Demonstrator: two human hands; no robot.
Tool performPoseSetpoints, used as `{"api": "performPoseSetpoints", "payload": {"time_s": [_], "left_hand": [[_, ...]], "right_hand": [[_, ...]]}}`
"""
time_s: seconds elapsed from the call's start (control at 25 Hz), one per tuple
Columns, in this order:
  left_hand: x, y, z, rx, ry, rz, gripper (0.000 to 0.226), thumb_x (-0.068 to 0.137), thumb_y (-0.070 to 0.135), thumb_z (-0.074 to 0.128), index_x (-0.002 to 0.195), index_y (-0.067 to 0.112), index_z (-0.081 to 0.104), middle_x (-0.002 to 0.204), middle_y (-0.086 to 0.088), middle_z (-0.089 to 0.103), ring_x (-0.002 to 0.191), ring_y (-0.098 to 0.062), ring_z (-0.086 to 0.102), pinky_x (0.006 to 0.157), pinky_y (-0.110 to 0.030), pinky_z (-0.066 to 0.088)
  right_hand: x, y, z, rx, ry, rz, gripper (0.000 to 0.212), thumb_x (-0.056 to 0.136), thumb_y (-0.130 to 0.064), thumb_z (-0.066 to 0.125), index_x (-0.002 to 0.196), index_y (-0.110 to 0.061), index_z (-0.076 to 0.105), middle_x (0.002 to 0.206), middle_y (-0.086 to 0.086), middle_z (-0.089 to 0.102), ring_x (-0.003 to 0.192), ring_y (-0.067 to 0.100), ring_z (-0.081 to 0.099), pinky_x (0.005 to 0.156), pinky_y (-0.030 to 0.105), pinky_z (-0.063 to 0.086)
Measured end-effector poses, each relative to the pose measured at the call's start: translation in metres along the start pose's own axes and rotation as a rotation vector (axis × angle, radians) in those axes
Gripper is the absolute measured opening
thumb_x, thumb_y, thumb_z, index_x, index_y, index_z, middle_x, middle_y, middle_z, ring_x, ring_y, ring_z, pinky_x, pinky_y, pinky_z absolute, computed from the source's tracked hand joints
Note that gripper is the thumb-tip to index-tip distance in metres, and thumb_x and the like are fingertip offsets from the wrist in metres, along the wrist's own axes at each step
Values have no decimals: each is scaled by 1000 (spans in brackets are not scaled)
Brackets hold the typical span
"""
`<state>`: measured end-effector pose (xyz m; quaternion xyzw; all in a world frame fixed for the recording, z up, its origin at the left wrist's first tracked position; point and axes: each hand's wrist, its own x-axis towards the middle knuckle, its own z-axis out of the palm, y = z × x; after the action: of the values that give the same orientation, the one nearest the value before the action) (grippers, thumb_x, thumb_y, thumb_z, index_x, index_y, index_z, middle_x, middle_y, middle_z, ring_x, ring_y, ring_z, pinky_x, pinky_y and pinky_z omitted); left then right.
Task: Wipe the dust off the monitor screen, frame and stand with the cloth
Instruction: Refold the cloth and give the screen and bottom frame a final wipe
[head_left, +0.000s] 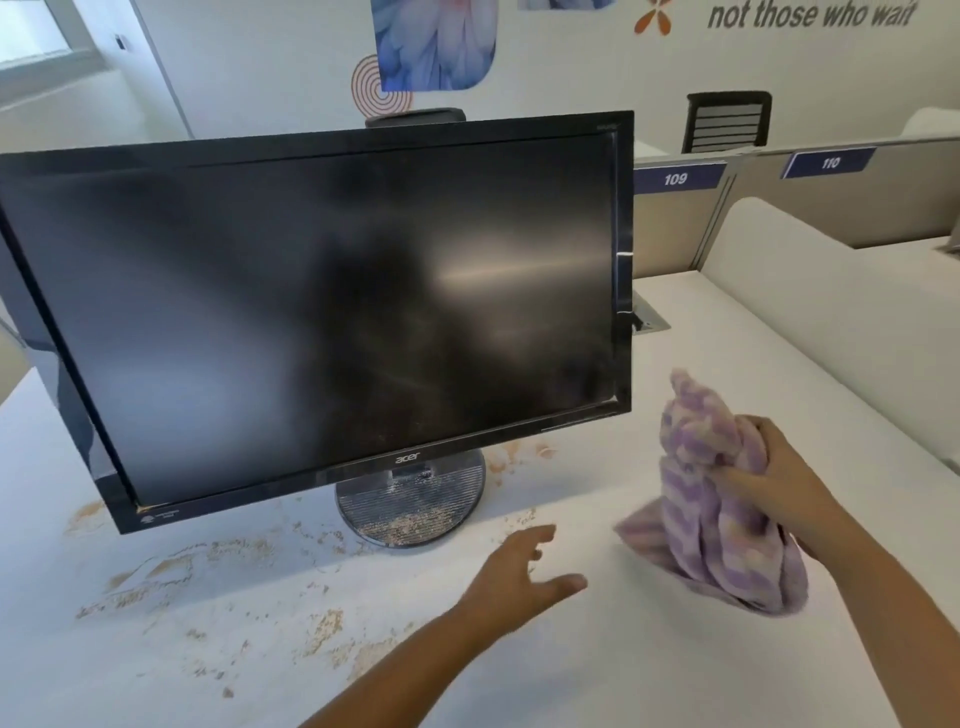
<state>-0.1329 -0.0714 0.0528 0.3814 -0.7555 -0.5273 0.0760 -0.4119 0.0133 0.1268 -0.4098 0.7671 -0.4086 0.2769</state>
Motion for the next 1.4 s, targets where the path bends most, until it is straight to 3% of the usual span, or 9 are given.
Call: {"api": "performPoseSetpoints", "payload": {"time_s": [0.12, 0.24, 0.32, 0.4, 0.6, 0.76, 0.92, 1.2, 1.4], "left_hand": [[20, 57, 17, -167, -150, 132, 72, 76, 45, 68, 134, 43, 25, 146, 13, 34, 116, 1, 42, 83, -7, 39], [34, 93, 27, -313, -104, 283, 60, 77, 23, 72, 121, 42, 34, 125, 17, 48, 101, 7, 53, 79, -8, 48], [35, 100, 30, -164, 20, 237, 46, 77, 28, 71, 113, 38, 43, 110, 16, 51, 86, 1, 57, 74, -10, 49], [36, 93, 29, 11, 143, 147, 42, 81, 36, 65, 119, 26, 50, 120, 9, 51, 96, -8, 55, 81, -16, 46], [31, 78, 19, -246, 12, 31, 43, 87, 41, 56, 124, 22, 44, 134, 2, 48, 119, -20, 50, 95, -30, 43], [27, 85, 11, -154, 201, 112, 88, 72, 46, 70, 140, 31, 17, 151, 8, 22, 135, -15, 31, 107, -34, 33], [29, 101, -14, -234, 51, 421, 57, 76, 23, 73, 123, 33, 43, 124, 7, 54, 112, -7, 54, 89, -16, 46], [20, 104, -14, -274, 70, 266, 20, 82, 26, 66, 98, 14, 67, 94, -3, 69, 90, -22, 66, 82, -32, 54], [17, 108, -8, -36, -115, 237, 23, 83, 24, 66, 99, 8, 69, 97, -7, 70, 90, -21, 66, 82, -27, 53]], "right_hand": [[-21, -21, -5, 251, -104, -110, 52, 76, -19, 78, 121, -13, 52, 119, 7, 63, 112, 18, 60, 95, 37, 48], [-31, -29, 10, 187, -106, -90, 35, 73, -27, 81, 102, -20, 62, 98, -2, 71, 97, 11, 66, 76, 19, 52], [-34, -33, 19, 49, -7, -59, 26, 76, -25, 78, 97, -17, 65, 91, 0, 72, 92, 18, 68, 72, 23, 55], [-31, -33, 18, -76, 89, -51, 27, 77, -32, 75, 91, -13, 63, 85, 5, 70, 84, 24, 67, 72, 33, 53], [-30, -56, 11, -3, 176, -63, 45, 69, -63, 54, 66, -18, 50, 62, -6, 55, 56, 7, 51, 47, 11, 35], [-25, -69, 6, 131, -90, -77, 52, 70, -63, 50, 92, -18, 60, 86, -1, 64, 75, 11, 62, 64, 17, 45], [-30, -77, 0, 231, -297, -156, 32, 79, -52, 56, 92, -23, 65, 88, 3, 69, 75, 15, 66, 63, 21, 52], [-28, -84, -56, 26, 33, -443, 6, 85, -37, 57, 84, -33, 60, 69, -10, 69, 55, 1, 56, 50, 10, 44], [7, -62, -78, -65, 171, -223, 7, 89, -27, 64, 84, -32, 64, 79, 8, 72, 63, 15, 60, 58, 24, 48]]}}
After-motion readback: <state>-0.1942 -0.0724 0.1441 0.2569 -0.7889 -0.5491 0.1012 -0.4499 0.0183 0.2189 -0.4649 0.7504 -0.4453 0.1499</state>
